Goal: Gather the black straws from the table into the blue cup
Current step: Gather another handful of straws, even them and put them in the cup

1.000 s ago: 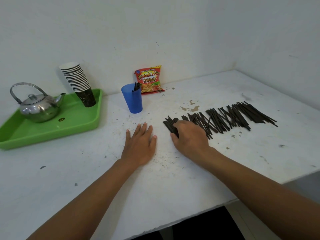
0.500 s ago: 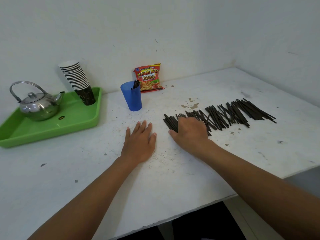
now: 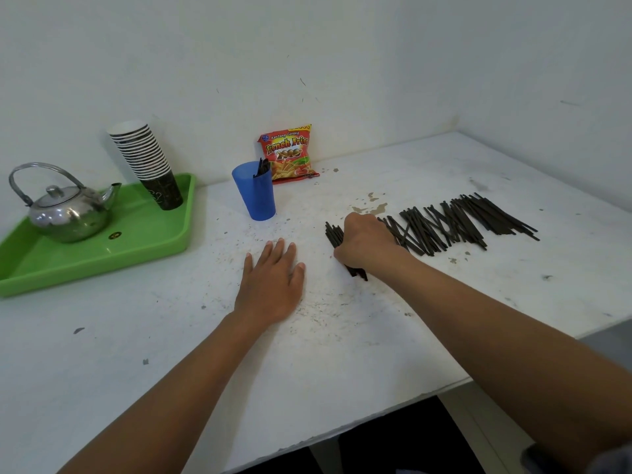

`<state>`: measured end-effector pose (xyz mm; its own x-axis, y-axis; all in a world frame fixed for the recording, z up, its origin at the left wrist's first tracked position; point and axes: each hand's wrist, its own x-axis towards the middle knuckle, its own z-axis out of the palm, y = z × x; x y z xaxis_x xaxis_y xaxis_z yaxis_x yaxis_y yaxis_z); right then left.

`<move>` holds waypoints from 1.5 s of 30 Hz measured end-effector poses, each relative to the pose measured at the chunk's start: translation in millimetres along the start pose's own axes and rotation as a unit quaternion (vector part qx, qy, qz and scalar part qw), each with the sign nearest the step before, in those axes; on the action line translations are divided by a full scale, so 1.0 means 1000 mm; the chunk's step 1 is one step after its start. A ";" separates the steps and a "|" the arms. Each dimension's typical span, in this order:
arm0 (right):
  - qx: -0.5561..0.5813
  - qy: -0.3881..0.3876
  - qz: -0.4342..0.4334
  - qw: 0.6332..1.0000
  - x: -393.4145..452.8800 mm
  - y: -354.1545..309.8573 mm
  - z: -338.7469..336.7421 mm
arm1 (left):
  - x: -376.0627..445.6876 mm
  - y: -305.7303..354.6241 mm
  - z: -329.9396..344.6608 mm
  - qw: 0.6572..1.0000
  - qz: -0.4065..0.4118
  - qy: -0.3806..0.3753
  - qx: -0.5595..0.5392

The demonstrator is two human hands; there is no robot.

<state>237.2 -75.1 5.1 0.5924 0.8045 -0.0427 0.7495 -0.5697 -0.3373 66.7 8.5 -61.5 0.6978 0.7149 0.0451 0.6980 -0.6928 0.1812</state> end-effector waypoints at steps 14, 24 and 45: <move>-0.196 -0.174 -0.016 0.965 0.020 -0.035 -0.029 | -0.002 0.002 -0.002 1.000 0.000 0.001 -0.008; -0.278 -0.206 -0.051 0.937 0.020 -0.037 -0.030 | -0.003 0.001 -0.003 1.000 0.007 0.007 -0.018; 0.135 -0.089 -0.035 0.986 0.026 -0.014 -0.016 | -0.003 0.000 -0.005 0.999 0.006 -0.001 -0.035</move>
<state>247.3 -49.1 24.0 0.4618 0.8711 -0.1670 0.6672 -0.4652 -0.5817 63.9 7.1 -56.4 0.7064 0.7063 0.0467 0.6766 -0.6932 0.2484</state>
